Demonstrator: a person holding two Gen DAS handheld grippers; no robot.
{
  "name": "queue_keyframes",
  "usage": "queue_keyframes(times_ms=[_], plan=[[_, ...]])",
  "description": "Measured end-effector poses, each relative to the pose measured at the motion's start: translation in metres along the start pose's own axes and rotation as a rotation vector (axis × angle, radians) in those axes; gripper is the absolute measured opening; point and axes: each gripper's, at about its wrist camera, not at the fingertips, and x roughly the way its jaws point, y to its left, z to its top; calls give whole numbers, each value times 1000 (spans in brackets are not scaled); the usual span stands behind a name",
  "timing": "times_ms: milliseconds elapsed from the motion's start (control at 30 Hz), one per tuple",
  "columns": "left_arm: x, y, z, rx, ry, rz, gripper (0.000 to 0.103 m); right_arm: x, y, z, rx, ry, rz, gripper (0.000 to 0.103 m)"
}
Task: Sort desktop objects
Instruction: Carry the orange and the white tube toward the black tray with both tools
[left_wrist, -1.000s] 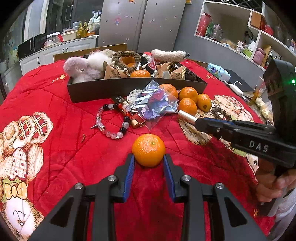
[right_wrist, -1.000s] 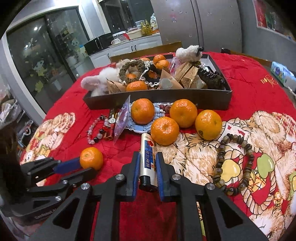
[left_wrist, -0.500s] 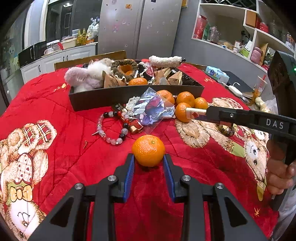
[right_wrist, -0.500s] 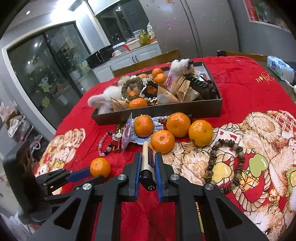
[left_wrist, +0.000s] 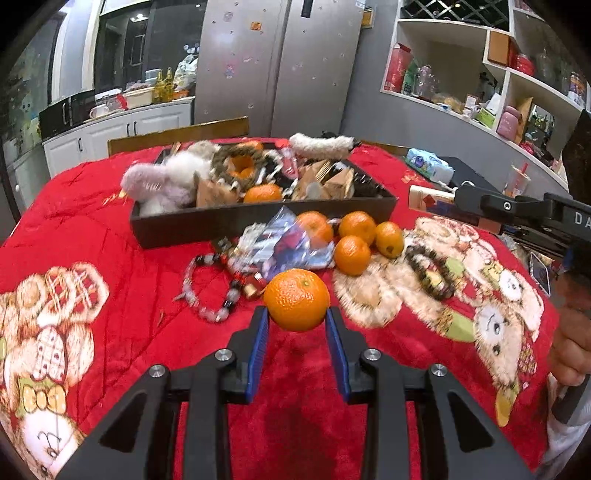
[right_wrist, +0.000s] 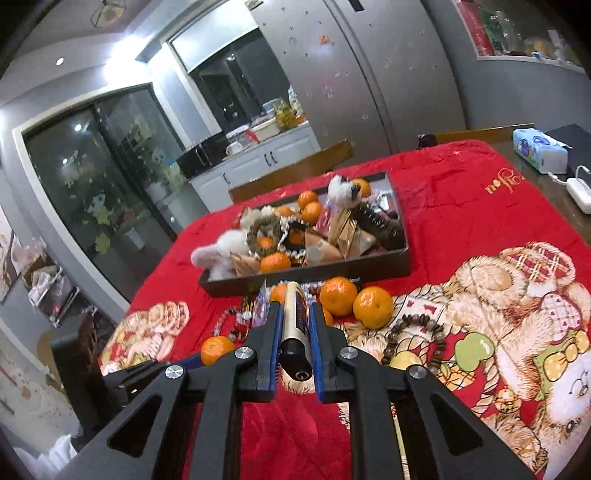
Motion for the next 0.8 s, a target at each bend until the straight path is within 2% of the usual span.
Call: queue_keyframes(times_ms=[333,433,500,567,667,800], plan=[[-7,-20,58,35,-47,-25,33,-11,4,23,-43,-55,-42,11],[-1,-24,64,27,-39,-36,33,0,-9,18,1,-1,-48,11],[1,-26,59,13,-14,-58,33,3,-19,4,27,25,-33,13],[1,-29,46,33,9,-58,33,4,-21,-11,2,36,-78,15],[2,-32,26,39,44,-54,33,14,-24,-29,10,112,-55,15],[3,-34,4,16,102,-80,33,26,-16,-42,-53,155,-63,15]])
